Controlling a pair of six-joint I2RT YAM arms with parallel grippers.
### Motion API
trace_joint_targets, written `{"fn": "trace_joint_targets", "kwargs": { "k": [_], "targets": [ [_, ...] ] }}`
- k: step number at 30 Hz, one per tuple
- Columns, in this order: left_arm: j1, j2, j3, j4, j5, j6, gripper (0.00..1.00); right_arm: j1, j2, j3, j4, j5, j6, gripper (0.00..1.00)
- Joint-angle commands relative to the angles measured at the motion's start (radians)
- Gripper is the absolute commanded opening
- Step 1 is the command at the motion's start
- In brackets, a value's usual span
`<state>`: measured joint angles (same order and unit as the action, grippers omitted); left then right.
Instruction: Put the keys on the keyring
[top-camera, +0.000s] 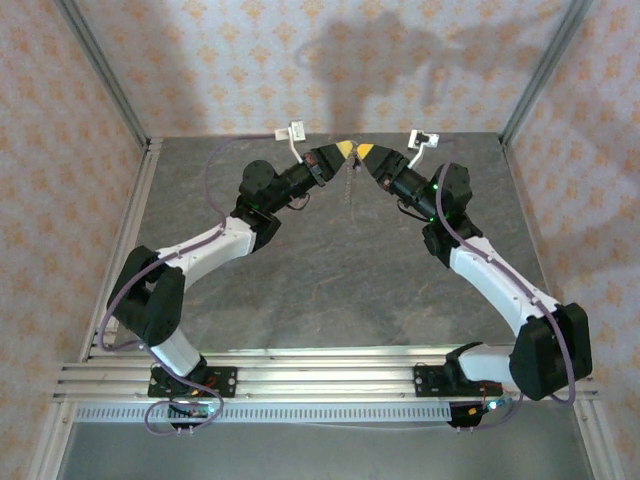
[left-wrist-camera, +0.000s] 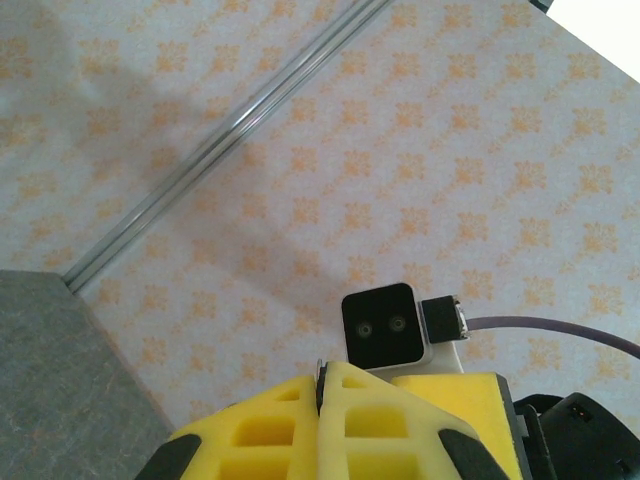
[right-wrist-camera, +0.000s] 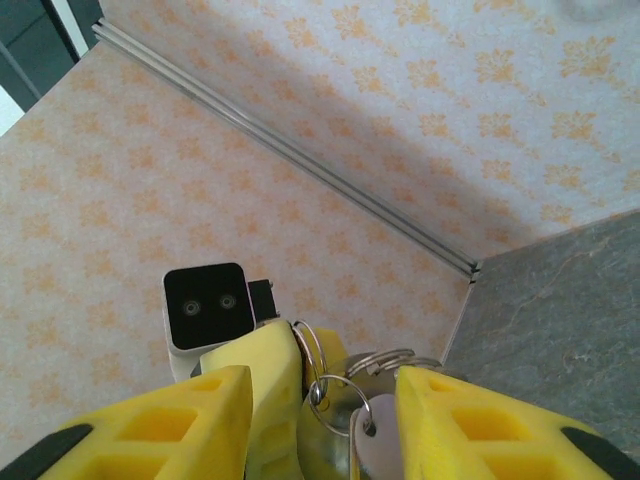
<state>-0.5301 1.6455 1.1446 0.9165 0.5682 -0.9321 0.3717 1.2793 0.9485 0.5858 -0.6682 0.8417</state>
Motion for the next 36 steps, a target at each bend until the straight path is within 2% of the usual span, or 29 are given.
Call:
{"fn": "trace_joint_targets", "kwargs": {
  "k": [1, 5, 13, 16, 18, 23, 30, 33, 36],
  "targets": [
    [0.000, 0.001, 0.048, 0.070, 0.021, -0.020, 0.00, 0.004, 0.013, 0.015, 0.071, 0.009, -0.009, 0.37],
    [-0.001, 0.005, 0.056, 0.068, 0.021, -0.023, 0.00, 0.004, 0.032, 0.016, 0.091, -0.012, 0.004, 0.32],
    [0.000, 0.016, 0.066, 0.071, 0.016, -0.030, 0.00, 0.004, 0.036, -0.008, 0.120, -0.026, 0.021, 0.09],
    [0.000, 0.021, 0.066, 0.072, 0.015, -0.030, 0.00, 0.004, 0.032, -0.019, 0.129, -0.030, 0.028, 0.06],
    [0.000, 0.022, 0.067, 0.074, 0.012, -0.032, 0.00, 0.004, 0.029, -0.024, 0.132, -0.031, 0.030, 0.09],
    [0.000, 0.031, 0.067, 0.082, 0.012, -0.037, 0.00, 0.007, 0.029, -0.025, 0.135, -0.035, 0.034, 0.25],
    [0.000, 0.034, 0.068, 0.087, 0.002, -0.039, 0.00, 0.009, 0.027, -0.032, 0.134, -0.034, 0.032, 0.25],
    [0.000, 0.036, 0.070, 0.086, 0.003, -0.040, 0.00, 0.008, 0.019, -0.044, 0.135, -0.029, 0.032, 0.35],
    [0.000, 0.039, 0.070, 0.085, 0.004, -0.043, 0.00, 0.007, 0.002, -0.050, 0.128, -0.007, 0.021, 0.38]
  ]
}}
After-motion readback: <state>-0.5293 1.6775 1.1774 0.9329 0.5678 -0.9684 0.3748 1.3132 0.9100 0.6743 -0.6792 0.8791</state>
